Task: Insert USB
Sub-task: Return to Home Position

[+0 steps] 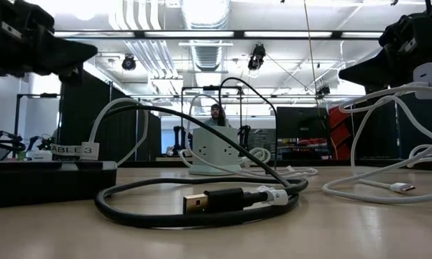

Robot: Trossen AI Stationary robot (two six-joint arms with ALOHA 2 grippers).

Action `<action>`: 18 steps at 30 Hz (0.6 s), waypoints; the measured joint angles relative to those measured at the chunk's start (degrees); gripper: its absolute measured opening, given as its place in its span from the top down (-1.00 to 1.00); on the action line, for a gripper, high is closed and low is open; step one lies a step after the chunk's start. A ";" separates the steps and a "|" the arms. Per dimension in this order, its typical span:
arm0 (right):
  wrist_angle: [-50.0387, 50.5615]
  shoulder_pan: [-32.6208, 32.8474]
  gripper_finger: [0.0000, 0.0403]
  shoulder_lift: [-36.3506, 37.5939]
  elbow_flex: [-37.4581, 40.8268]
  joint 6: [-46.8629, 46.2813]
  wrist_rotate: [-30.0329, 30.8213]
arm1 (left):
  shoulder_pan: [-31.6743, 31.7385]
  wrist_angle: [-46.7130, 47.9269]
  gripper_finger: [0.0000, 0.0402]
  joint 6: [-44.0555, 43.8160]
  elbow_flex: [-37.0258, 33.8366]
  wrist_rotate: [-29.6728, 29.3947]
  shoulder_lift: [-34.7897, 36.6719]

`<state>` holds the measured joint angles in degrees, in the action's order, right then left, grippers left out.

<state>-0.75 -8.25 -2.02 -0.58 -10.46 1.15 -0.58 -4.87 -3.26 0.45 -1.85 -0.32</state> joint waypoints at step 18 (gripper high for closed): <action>0.06 0.00 1.00 -0.04 0.00 0.00 -0.02 | 0.00 4.01 1.00 -4.77 0.05 -0.14 -4.87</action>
<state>-0.69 -8.25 -2.06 -0.58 -10.46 1.13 -0.58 -0.87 -8.03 0.49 -1.98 -5.19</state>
